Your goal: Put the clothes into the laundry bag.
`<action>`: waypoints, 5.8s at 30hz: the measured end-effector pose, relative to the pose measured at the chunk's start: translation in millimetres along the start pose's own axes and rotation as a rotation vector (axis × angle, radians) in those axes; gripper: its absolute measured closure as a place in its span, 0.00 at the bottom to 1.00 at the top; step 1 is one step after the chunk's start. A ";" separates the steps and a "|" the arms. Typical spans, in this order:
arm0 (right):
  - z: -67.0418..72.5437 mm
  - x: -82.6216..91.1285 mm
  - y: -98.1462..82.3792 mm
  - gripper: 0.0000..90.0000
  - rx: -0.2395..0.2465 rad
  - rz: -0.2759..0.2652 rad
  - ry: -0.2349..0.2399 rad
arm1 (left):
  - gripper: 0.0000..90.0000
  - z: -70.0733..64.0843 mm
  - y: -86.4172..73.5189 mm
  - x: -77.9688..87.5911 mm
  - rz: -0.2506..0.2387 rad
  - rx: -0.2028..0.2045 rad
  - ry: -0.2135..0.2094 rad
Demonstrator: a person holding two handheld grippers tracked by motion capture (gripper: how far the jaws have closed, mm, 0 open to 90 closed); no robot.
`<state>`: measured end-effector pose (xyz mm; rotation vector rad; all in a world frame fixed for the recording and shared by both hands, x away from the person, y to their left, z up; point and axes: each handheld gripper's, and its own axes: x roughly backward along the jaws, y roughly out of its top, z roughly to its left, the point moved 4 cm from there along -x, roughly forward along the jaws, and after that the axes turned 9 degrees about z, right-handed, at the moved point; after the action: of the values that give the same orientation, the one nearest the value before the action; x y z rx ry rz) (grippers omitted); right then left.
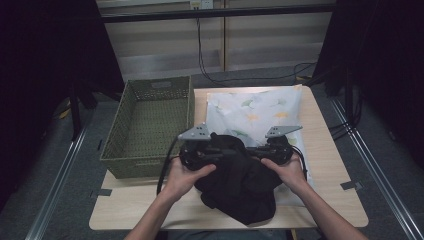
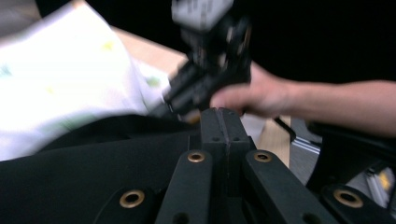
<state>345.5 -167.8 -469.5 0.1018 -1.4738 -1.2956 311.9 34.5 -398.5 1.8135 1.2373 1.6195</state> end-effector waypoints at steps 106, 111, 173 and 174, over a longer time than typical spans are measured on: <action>23.3 22.4 -22.3 1.00 0.024 0.036 0.038 | 0.46 10.6 -42.3 -33.6 0.096 0.039 0.134; 19.5 22.3 -25.6 1.00 0.013 0.040 0.036 | 0.44 15.0 -65.1 -5.4 0.112 0.059 0.191; 19.6 22.5 -23.4 1.00 0.015 0.036 0.053 | 0.53 31.5 -98.1 -2.7 0.188 0.185 0.283; 19.1 22.5 -24.1 1.00 0.016 0.038 0.050 | 0.48 31.8 -102.2 -1.8 0.210 0.187 0.293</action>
<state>309.4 -180.1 -468.5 0.1156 -1.4370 -1.2419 307.2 94.3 -487.1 1.9229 1.4014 2.0029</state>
